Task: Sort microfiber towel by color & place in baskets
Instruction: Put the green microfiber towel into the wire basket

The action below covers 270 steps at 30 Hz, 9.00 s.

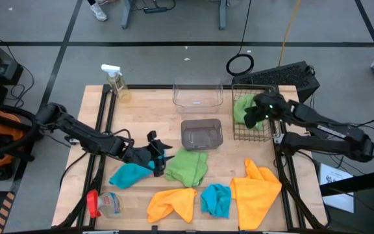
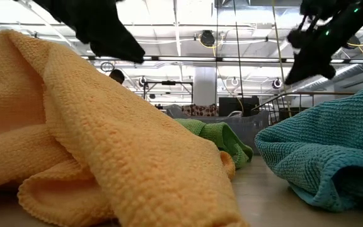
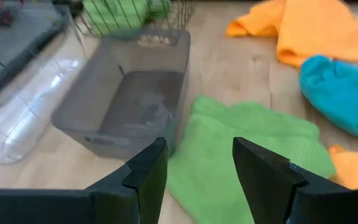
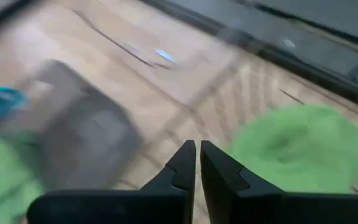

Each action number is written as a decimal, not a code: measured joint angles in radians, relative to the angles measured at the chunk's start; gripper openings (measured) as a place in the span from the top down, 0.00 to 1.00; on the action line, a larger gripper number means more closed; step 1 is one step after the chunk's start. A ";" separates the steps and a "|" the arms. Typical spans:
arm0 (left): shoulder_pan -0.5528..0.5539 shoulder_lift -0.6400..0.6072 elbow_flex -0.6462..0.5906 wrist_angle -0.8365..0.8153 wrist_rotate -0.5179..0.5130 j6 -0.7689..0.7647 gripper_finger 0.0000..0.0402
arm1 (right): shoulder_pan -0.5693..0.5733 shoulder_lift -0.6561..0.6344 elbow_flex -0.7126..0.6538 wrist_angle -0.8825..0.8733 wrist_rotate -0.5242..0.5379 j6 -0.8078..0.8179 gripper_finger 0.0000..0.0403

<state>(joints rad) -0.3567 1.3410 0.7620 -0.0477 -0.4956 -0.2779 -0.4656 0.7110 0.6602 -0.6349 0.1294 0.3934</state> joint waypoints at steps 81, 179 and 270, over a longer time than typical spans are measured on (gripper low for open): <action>0.007 0.294 0.007 -0.025 0.334 0.060 0.94 | 0.843 0.421 0.000 0.593 0.238 -0.144 0.96; 0.042 0.086 0.195 0.158 0.351 1.454 0.95 | 0.693 0.793 0.080 1.186 -0.210 -0.378 0.70; 0.193 0.063 0.127 -0.193 -0.081 0.186 0.50 | -0.253 0.479 0.090 -0.108 -0.058 -0.302 0.99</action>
<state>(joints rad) -0.1638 1.4036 0.8890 -0.2409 -0.5770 -0.0921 -0.7182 1.1905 0.7506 -0.7427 0.0715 0.0917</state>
